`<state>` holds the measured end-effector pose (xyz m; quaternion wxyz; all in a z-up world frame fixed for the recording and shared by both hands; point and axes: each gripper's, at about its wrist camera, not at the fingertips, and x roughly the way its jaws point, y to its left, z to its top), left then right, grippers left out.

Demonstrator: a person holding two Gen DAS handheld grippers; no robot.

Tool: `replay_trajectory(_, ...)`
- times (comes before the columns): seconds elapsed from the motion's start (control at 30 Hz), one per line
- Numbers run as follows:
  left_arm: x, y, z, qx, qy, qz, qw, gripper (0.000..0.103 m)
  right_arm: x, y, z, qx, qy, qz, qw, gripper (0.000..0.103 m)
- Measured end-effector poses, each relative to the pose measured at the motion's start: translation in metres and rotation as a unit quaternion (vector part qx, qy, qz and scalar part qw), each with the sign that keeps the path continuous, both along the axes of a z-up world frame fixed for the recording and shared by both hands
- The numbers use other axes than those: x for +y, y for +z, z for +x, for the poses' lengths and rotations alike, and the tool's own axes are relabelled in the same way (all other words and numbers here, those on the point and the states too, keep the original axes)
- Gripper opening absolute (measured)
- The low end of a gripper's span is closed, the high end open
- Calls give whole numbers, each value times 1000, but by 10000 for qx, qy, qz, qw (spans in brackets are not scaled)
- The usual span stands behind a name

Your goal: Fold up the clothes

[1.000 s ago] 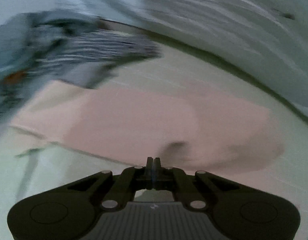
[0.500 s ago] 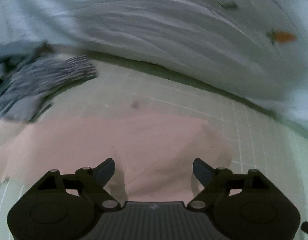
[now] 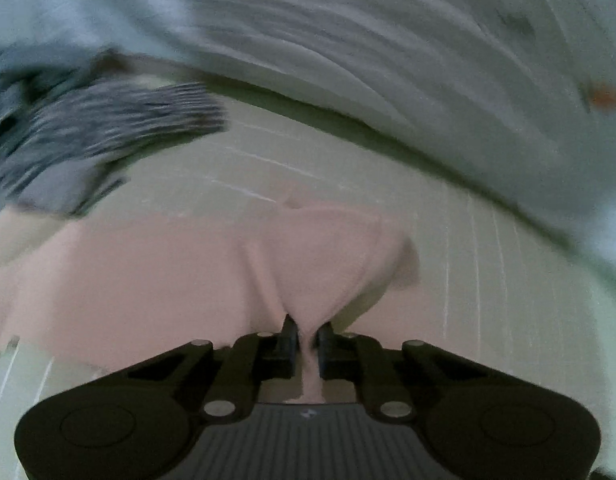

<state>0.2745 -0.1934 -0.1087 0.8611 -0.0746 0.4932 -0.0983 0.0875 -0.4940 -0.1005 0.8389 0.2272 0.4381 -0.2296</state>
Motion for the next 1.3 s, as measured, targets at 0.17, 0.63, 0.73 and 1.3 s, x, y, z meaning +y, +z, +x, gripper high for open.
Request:
replay_trajectory(0.17, 63, 13, -23, -47, 901, -284, 9955, 11, 12, 4, 13, -48, 362, -106, 9993, 70)
replay_trajectory(0.63, 119, -3, -47, 129, 1700, -912, 9811, 11, 44, -16, 131, -192, 1491, 359, 9880, 71)
replay_trajectory(0.73, 122, -6, -47, 153, 1771, -1027, 9787, 11, 53, -22, 153, -196, 1689, 471, 9843, 73)
replay_trajectory(1.3, 81, 26, -64, 13, 1193, -553, 9913, 11, 56, -20, 90, -771, 1049, 1199, 9842, 9)
